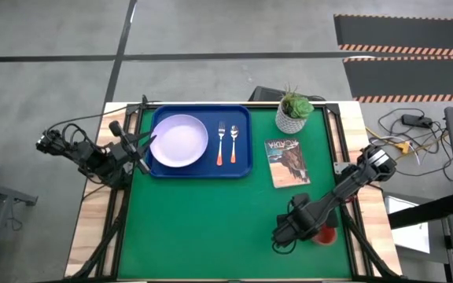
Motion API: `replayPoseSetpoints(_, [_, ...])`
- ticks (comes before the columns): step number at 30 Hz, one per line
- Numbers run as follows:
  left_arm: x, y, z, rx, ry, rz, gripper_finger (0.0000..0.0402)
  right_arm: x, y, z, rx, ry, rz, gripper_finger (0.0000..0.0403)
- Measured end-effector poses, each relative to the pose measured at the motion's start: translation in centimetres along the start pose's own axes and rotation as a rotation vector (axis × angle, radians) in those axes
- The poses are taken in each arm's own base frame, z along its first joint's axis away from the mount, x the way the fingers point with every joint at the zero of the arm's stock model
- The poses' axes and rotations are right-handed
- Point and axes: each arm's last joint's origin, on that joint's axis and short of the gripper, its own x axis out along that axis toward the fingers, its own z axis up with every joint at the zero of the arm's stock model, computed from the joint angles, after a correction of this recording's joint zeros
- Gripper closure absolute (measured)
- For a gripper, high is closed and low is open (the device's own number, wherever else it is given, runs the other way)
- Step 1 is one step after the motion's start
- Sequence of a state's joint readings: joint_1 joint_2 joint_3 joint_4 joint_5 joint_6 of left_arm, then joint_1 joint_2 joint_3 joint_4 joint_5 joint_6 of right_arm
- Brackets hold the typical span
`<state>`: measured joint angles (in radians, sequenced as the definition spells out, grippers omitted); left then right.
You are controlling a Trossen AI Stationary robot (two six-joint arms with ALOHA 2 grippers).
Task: Pick and place plate/cup/fork/spoon on tray
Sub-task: Put the orange cup on the blue serving tray, then put the orange cup on the blue serving tray to top right of the white plate
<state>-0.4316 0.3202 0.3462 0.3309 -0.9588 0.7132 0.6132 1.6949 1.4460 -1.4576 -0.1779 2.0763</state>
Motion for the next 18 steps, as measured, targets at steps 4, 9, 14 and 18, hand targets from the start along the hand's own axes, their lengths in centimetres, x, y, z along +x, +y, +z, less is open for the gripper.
replayPoseSetpoints(4, [0.0, 0.0, 0.0, 0.000, 0.000, 0.000, 0.0346, -0.1, -0.1, 0.0, 0.023, 0.013, -0.004, 0.0313])
replayPoseSetpoints(9, [0.0, 0.0, 0.0, 0.000, 0.000, 0.000, 0.0346, -0.5, -0.5, 0.0, 0.027, 0.056, -0.014, 0.0297])
replayPoseSetpoints(14, [0.0, 0.0, 0.0, 0.000, 0.000, 0.000, 0.0346, -1.0, -1.0, -0.1, 0.044, 0.121, -0.028, 0.0283])
replayPoseSetpoints(18, [0.0, 0.0, 0.0, 0.000, 0.000, 0.000, 0.0346, -1.5, -1.2, -0.5, 0.057, 0.167, -0.037, 0.0283])
